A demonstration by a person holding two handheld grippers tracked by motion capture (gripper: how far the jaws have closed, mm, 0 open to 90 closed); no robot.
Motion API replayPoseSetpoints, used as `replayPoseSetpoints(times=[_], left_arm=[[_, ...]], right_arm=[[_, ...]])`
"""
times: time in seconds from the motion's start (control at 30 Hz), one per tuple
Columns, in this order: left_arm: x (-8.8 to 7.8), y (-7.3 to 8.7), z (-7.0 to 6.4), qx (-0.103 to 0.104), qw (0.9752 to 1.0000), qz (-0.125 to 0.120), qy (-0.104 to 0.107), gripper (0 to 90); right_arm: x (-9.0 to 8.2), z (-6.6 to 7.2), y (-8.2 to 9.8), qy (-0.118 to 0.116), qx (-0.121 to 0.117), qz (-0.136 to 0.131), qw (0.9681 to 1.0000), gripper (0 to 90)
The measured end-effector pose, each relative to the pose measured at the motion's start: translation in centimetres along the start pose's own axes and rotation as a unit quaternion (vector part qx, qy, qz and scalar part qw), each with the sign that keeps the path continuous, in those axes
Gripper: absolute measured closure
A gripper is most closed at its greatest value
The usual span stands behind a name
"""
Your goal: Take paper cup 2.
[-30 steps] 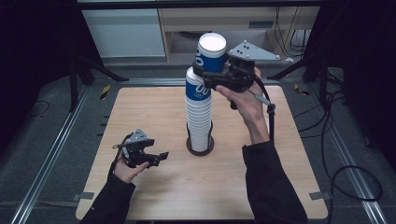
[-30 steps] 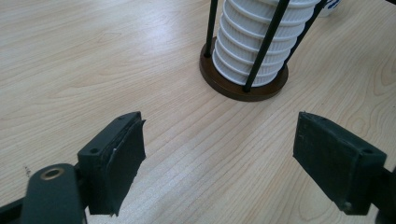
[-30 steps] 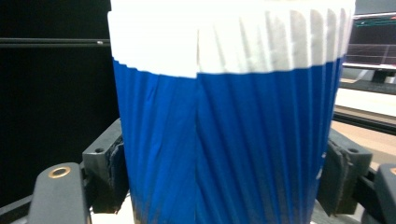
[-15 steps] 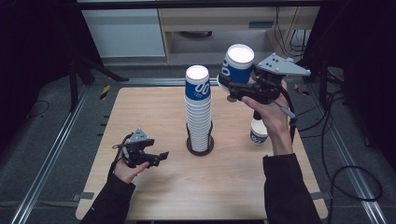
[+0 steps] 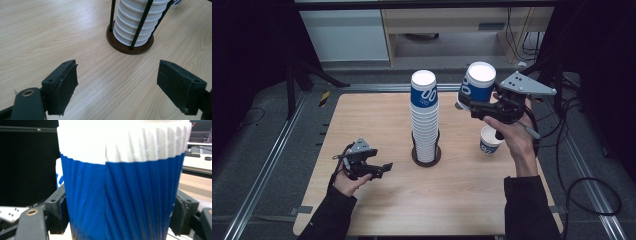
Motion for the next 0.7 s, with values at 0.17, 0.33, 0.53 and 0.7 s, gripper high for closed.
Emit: replayPoseSetpoints(times=[0.17, 0.33, 0.53, 0.7], left_arm=[[0.0, 0.0, -0.1, 0.002, 1.0, 0.001, 0.0, 16.1], [0.1, 0.0, -0.2, 0.005, 1.0, 0.004, 0.002, 16.1], [0.1, -0.1, -0.5, 0.008, 1.0, 0.004, 0.004, 16.1], [0.1, -0.2, -0.7, 0.01, 0.9999, 0.003, 0.008, 16.2]], right_arm=[[-0.5, -0.2, 2.0, -0.006, -0.004, 0.015, 0.9999, 20.8], [-0.7, -0.2, 3.8, -0.014, -0.003, 0.027, 0.9995, 20.8], [-0.9, -0.1, 6.0, -0.025, -0.002, 0.037, 0.999, 20.8], [-1.0, 0.1, 7.5, -0.034, 0.0, 0.046, 0.9984, 20.8]])
Point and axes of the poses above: each handheld gripper's, and its own axes: x roughly forward along the jaws, y roughly out of its underside, z roughly to its left, the point moved 6 cm from there along x, roughly forward along the jaws, and after that the axes turned 14 degrees about y, right-handed, at the moved point
